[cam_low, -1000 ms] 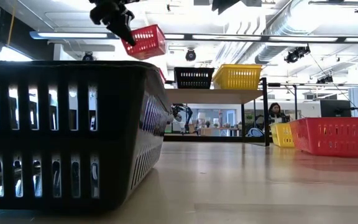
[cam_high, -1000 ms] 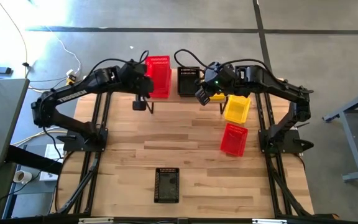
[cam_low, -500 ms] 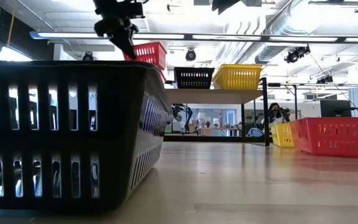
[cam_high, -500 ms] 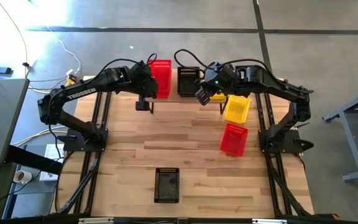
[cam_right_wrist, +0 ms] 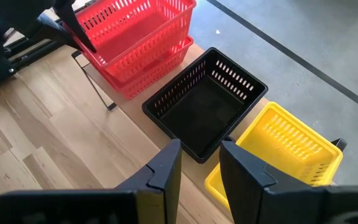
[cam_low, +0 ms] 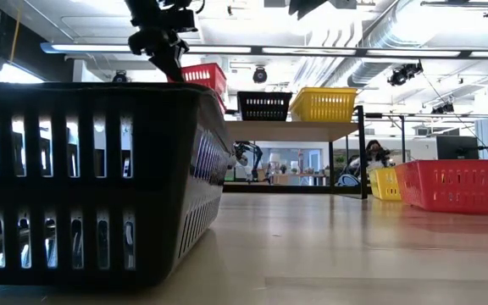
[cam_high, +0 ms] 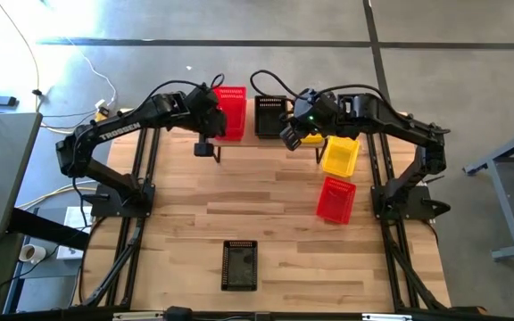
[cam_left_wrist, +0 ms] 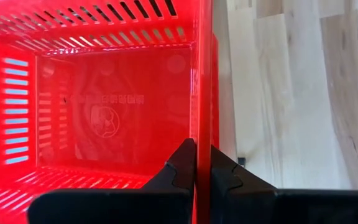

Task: Stack baskets on shelf by color
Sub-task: Stack the left red bin on the top of the red bin on the shelf

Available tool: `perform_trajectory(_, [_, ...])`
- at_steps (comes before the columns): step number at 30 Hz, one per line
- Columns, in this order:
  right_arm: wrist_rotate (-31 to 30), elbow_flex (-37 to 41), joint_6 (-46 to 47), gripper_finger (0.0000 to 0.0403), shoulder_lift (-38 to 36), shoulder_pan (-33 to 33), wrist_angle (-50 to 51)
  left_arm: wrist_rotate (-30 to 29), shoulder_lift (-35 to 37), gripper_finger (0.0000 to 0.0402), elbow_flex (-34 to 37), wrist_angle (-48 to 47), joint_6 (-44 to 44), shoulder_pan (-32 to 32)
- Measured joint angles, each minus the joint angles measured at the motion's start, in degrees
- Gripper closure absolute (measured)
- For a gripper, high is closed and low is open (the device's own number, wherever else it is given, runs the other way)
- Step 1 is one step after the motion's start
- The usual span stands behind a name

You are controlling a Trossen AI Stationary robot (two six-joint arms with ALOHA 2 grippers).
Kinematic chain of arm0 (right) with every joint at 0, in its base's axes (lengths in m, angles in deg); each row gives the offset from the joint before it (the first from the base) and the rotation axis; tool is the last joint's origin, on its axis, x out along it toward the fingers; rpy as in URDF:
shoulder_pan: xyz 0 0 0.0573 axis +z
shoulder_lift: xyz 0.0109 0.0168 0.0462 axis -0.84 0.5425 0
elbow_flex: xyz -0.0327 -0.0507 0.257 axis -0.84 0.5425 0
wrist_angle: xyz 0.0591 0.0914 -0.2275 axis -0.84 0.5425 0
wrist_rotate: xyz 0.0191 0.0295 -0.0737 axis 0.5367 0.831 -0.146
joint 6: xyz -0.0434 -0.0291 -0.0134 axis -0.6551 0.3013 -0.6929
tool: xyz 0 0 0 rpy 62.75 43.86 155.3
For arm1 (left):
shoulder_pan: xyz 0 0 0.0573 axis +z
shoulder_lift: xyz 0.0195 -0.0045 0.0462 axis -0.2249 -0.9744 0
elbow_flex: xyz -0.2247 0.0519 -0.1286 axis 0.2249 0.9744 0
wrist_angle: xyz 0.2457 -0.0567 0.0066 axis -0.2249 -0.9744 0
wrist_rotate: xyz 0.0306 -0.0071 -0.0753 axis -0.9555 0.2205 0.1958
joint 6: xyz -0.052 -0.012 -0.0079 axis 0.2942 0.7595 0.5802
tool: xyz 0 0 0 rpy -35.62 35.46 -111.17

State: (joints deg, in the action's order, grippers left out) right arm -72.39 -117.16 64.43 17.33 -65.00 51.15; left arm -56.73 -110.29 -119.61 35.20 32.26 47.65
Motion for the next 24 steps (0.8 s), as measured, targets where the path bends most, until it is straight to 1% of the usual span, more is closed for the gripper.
perform_trajectory(2, [0.00,0.00,0.00,0.0307,0.00,0.00,0.00,0.62,0.00,0.0401,0.00,0.02,-0.75,0.00])
perform_trajectory(5, [0.00,0.00,0.00,0.0307,0.00,0.00,0.00,-1.37,0.00,0.0401,0.00,0.02,-0.63,-0.02])
perform_trajectory(16, [0.00,0.00,0.00,0.0307,0.00,0.00,0.00,-0.23,0.00,0.0401,0.00,0.25,-0.66,0.22])
perform_trajectory(21, [0.00,0.00,0.00,0.0307,0.00,0.00,0.00,-1.65,0.00,0.0400,0.00,0.47,-0.71,0.22])
perform_trajectory(24, [0.00,0.00,0.00,0.0307,0.00,0.00,0.00,-2.48,0.00,0.0390,0.00,0.64,-0.74,0.22])
